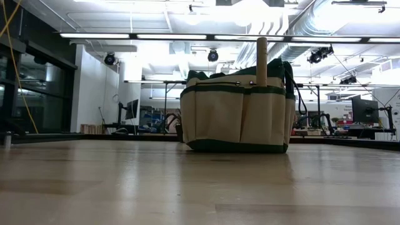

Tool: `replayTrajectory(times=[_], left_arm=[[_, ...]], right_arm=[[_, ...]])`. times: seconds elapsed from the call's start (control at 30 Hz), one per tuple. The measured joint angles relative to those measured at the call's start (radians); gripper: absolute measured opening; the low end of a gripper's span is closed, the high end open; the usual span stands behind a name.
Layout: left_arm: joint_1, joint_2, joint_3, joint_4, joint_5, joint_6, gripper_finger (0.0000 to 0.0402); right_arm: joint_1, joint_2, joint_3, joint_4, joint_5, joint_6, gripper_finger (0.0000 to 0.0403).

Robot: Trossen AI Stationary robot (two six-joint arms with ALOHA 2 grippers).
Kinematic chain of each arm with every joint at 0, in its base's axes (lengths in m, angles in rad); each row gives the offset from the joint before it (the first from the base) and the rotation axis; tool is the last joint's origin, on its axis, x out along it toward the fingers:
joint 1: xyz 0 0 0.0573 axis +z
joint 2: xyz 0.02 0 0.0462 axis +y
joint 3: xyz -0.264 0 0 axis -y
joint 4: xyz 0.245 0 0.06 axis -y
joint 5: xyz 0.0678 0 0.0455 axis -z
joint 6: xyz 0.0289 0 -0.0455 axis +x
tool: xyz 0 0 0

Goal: Pick & Place Garden tools in Gardening bag
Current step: Put the light brown trowel into the light brown gardening bag

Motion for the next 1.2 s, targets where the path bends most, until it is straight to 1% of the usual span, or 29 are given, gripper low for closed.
replayTrajectory(times=[0.13,0.23,0.33,0.43,0.57,0.67,0.77,0.9,0.97,1.13,1.2], left_arm=[[0.0,-0.006,-0.001,-0.027,-0.037,-0.002,0.022],[0.0,-0.009,0.0,-0.023,-0.04,-0.012,0.0267],[0.0,-0.008,0.0,-0.033,-0.06,-0.025,0.0293],[0.0,0.0,0.0,-0.059,-0.09,-0.026,0.0297],[0.0,-0.001,0.0,-0.073,-0.084,-0.027,0.0289],[0.0,0.0,0.0,-0.108,-0.084,-0.027,0.0282],[0.0,0.0,0.0,-0.109,-0.049,-0.027,0.0277],[0.0,0.0,0.0,-0.116,0.002,-0.027,0.0273],[0.0,0.0,0.0,-0.115,0.018,-0.027,0.0273],[0.0,0.0,0.0,-0.113,0.05,-0.027,0.0273],[0.0,0.0,0.0,-0.113,0.05,-0.027,0.0273]], right_arm=[[-0.016,0.0,0.0,0.001,-0.014,0.0,0.0063],[-0.025,0.005,0.0,0.002,-0.02,0.0,0.0063],[-0.038,0.022,0.0,0.002,-0.058,0.0,0.0063],[-0.05,0.05,0.0,0.01,-0.116,-0.005,0.0063],[-0.065,0.083,0.0,0.026,-0.132,-0.007,0.0063],[-0.078,0.088,-0.001,0.063,-0.18,-0.015,0.0063],[-0.089,0.087,-0.001,0.102,-0.214,-0.037,0.0063],[-0.123,0.087,-0.001,0.156,-0.345,-0.04,0.0063],[-0.139,0.09,0.0,0.16,-0.381,-0.051,0.0063],[-0.171,0.115,0.0,0.191,-0.51,-0.05,0.0063],[-0.169,0.13,0.0,0.193,-0.532,-0.05,0.0063]])
